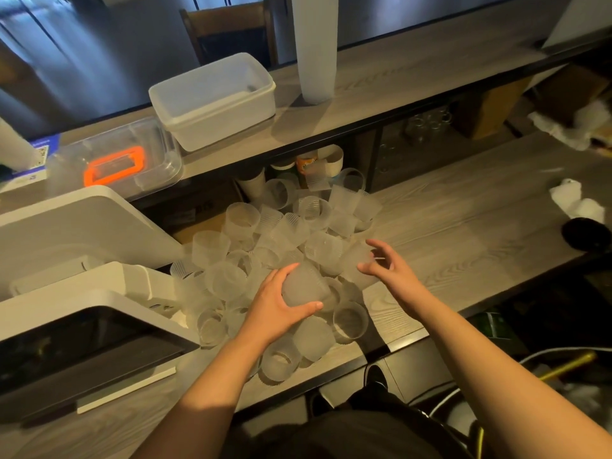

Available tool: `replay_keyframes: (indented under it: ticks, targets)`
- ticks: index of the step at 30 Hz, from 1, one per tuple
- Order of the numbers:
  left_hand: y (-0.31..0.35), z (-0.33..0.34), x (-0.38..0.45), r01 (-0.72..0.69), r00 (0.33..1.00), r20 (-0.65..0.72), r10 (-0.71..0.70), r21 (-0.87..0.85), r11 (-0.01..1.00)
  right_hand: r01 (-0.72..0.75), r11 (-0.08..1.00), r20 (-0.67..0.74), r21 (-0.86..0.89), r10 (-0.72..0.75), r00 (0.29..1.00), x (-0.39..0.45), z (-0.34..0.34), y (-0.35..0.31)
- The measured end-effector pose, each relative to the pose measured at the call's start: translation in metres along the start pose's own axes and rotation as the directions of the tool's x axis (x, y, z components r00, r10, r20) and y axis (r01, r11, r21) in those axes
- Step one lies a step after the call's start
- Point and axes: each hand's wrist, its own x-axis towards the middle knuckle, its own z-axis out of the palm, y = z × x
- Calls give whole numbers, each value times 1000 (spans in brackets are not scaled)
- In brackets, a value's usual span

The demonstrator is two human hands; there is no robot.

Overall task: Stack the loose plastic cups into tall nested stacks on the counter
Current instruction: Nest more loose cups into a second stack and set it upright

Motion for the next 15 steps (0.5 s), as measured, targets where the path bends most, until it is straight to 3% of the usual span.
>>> replay_keyframes:
  ticks: [6, 15]
  targets:
    - [14, 2, 4, -76, 997, 34, 76, 7, 997, 147, 989, 7, -12, -147, 989, -15, 28, -35]
    - [22, 3, 2, -79, 997, -5, 79, -9, 997, 222, 974, 95, -55, -216, 972, -25, 40, -36]
